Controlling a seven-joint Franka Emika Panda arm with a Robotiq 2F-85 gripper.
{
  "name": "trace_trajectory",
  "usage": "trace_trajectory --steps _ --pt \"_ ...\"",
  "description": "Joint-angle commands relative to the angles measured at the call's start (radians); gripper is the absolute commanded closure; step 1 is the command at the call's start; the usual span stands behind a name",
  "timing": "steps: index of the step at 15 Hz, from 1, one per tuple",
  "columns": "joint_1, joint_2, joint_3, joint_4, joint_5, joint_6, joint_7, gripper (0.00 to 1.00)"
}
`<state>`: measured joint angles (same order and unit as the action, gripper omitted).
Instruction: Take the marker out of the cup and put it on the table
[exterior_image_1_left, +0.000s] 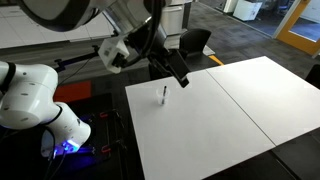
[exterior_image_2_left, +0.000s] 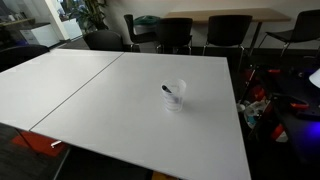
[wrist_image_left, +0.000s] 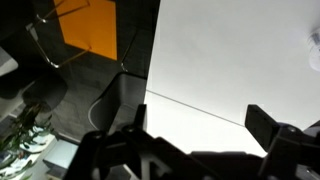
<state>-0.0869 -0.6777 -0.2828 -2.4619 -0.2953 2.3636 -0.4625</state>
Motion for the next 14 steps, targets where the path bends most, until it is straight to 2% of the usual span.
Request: trace_trajectory --steps 1,5,8,11,14 --pt "0.088 0.058 -0.019 -0.031 0.032 0.205 -0.092 0.00" --pt "0.257 0.141 -0.082 -0.049 0.157 0.370 -0.264 0.00" --pt "0.402 0.198 -0.150 -0.050 0.301 0.431 -0.446 0.00" --pt "0.561 0.235 -0.233 -0.040 0.494 0.377 -0.672 0.00" --pt "0.632 0.282 -0.273 -0.021 0.646 0.292 -0.904 0.00"
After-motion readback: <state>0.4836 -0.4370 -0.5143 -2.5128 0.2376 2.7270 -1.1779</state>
